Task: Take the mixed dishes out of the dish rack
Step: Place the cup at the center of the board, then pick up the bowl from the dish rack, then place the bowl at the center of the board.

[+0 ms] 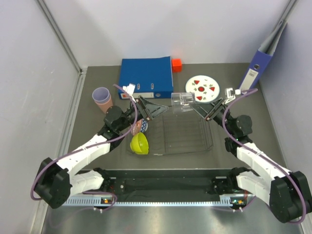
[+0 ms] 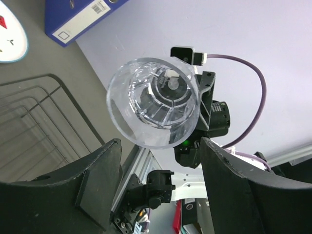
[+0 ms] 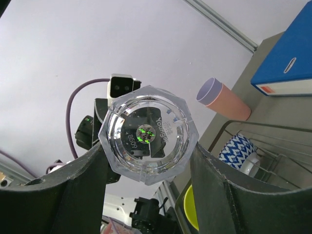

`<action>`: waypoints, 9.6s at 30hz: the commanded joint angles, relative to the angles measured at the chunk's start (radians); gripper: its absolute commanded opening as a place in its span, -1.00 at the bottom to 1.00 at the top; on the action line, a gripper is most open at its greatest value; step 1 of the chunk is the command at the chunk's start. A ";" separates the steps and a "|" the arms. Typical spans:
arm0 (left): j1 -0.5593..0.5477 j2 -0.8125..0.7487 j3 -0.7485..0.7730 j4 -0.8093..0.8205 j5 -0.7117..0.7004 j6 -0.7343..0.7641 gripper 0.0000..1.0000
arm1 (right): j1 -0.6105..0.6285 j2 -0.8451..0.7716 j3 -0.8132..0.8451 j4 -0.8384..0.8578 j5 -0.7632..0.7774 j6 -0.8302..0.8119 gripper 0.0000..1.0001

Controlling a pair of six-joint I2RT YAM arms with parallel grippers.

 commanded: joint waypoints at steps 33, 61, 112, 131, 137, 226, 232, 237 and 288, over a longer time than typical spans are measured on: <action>-0.051 -0.048 0.167 -0.299 -0.107 0.184 -1.00 | 0.134 -0.048 0.134 -0.443 0.184 -0.335 0.53; 0.399 0.140 0.783 -1.753 -0.961 0.620 -1.00 | 0.143 -0.128 0.123 -0.819 0.529 -0.618 0.99; 0.747 0.291 0.674 -1.497 -0.709 0.570 0.44 | 0.143 -0.175 0.085 -0.848 0.560 -0.640 0.99; -0.003 -0.042 0.453 -1.377 -0.857 0.387 0.98 | 0.165 -0.129 0.140 -0.900 0.577 -0.649 0.99; -0.152 0.090 0.388 -1.150 -0.936 0.338 0.98 | 0.180 -0.131 0.162 -0.924 0.626 -0.654 0.99; -0.052 -0.139 -0.069 -0.712 -0.611 0.496 -1.00 | 0.234 -0.008 0.114 -0.906 0.654 -0.675 0.98; 0.072 -0.245 -0.208 -0.594 -0.464 0.415 -1.00 | 0.232 -0.007 0.111 -0.904 0.646 -0.678 0.98; 0.181 -0.326 -0.270 -0.566 -0.342 0.386 -1.00 | 0.232 -0.003 0.108 -0.895 0.638 -0.680 0.98; -0.659 0.194 0.634 -1.241 -0.775 1.392 -1.00 | 0.205 0.061 0.872 -1.564 0.876 -0.799 0.99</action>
